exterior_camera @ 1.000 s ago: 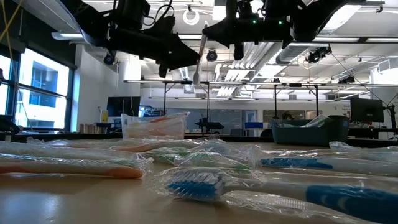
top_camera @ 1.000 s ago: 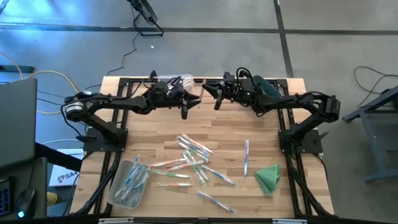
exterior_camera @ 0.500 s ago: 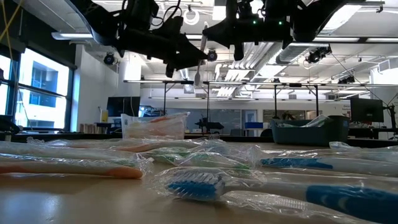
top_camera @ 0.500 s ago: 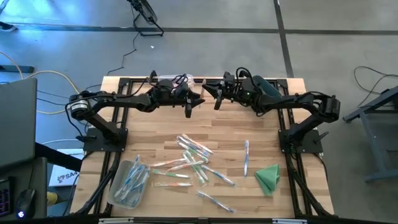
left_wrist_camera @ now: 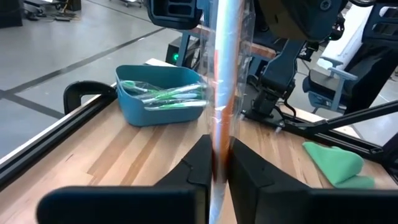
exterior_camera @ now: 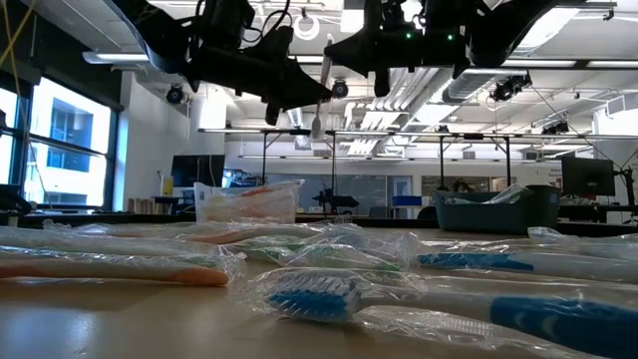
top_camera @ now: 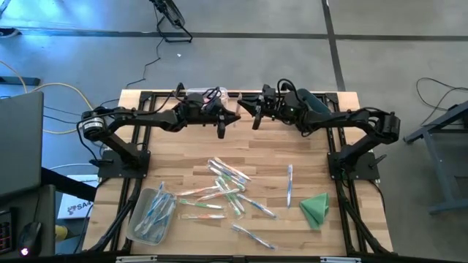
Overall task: Pick & Place Toothbrushes
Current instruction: Put the orange toothbrush into the transparent bin
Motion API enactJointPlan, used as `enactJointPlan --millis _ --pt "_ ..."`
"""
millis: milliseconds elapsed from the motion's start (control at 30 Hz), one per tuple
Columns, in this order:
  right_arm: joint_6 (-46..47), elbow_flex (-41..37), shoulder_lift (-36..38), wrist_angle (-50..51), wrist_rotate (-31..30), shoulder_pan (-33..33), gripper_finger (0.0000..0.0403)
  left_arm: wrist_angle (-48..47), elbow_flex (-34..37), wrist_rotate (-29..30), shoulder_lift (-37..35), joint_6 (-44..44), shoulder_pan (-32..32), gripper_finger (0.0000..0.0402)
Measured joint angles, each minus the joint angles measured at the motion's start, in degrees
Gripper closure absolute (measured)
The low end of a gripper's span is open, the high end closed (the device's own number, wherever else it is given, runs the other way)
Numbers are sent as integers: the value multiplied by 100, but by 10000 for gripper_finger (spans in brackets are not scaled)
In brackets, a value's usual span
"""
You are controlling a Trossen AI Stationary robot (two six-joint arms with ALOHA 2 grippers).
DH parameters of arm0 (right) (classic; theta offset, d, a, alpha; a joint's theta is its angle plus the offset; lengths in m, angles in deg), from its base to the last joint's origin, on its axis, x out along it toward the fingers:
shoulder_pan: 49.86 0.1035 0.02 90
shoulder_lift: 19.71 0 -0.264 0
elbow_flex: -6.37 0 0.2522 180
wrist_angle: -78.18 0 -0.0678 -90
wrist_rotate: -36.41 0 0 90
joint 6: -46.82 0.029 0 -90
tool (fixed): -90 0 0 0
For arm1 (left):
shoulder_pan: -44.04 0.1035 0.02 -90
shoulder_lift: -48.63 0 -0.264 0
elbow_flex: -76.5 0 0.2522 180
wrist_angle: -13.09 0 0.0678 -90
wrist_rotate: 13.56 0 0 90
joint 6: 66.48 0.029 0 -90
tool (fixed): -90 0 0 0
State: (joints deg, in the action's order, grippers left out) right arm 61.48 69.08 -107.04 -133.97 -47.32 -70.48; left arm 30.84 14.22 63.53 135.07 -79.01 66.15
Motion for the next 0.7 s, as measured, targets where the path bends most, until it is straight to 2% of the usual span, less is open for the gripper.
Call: enactJointPlan --millis 133,300,400,567,700 --pt "61 0 0 -23 181 -1 364 2 0 1 0 2 -6 374" --pt "556 0 27 -5 199 2 292 1 0 20 2 20 0 383" --pt "614 0 155 46 463 -43 245 2 0 20 2 26 4 383" --pt "617 -4 668 261 1043 -248 179 -137 0 -7 -119 28 193 383" --pt "612 0 1286 807 1527 -553 151 -431 6 -23 -403 105 457 383"
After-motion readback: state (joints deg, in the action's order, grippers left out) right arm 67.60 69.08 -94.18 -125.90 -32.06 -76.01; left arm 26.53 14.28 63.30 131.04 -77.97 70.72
